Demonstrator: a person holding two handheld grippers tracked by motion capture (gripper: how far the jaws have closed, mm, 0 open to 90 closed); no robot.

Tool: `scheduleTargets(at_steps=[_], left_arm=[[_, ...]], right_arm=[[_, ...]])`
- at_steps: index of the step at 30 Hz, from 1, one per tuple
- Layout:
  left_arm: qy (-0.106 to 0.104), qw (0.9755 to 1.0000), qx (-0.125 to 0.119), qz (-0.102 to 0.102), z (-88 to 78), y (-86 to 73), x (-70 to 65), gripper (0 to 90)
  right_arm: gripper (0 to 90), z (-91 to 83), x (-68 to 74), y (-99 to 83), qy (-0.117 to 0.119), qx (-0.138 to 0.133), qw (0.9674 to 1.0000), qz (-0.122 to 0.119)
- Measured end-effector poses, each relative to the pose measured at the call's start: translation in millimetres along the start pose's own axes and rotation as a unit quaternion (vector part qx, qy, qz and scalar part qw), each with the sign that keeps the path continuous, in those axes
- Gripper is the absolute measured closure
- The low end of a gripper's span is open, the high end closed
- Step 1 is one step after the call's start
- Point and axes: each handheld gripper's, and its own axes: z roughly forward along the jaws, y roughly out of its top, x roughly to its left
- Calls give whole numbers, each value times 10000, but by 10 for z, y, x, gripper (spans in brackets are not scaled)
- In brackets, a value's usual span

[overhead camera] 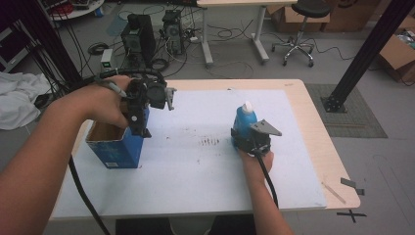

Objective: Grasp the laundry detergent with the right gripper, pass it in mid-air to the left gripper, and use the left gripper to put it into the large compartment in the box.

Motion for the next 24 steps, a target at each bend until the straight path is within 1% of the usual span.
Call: scheduleTargets(at_steps=[5,7,10,11,12,14,15,16,17,18,20,21,22,23,24], left_arm=[[-2,10000,3,19,2,3,-2,1],[-2,10000,10,23,3,5,-2,1],[-1,10000,10,24,3,5,-1,1],[3,10000,17,22,5,4,1,1],[3,10000,17,22,5,4,1,1],[9,10000,8,12,9,6,1,1],[7,10000,8,19,10,9,2,1],[2,10000,5,35,12,18,3,1],[2,10000,5,35,12,18,3,1],[12,10000,3,42,10,29,-1,1],[16,10000,16,57,2,38,-1,1],[17,10000,9,64,-4,44,-3,1],[27,10000,-2,81,-15,56,-5,1],[27,10000,-2,81,-15,56,-5,1],[29,10000,-19,88,-27,68,-9,1]], right_arm=[[347,-3,8,-2,-13,0,10000,-44],[373,-4,11,-4,-58,0,10000,-60],[391,-4,11,-7,-84,-6,9999,-77],[418,-6,6,-16,-137,21,9999,-97],[418,-6,6,-16,-137,21,9999,-97],[433,-10,11,-16,-150,13,9997,-179],[433,-10,11,-16,-150,13,9997,-179],[448,-13,21,0,-155,40,9994,-293],[448,-13,21,0,-155,40,9994,-293],[455,-12,1,20,-32,100,9992,-378],[458,-14,-6,28,14,126,9991,-401],[461,-21,-26,44,115,157,9990,-399],[465,-48,-68,78,317,127,9988,-348],[465,-48,-68,78,317,127,9988,-348],[467,-92,-101,140,526,130,9978,-390]])
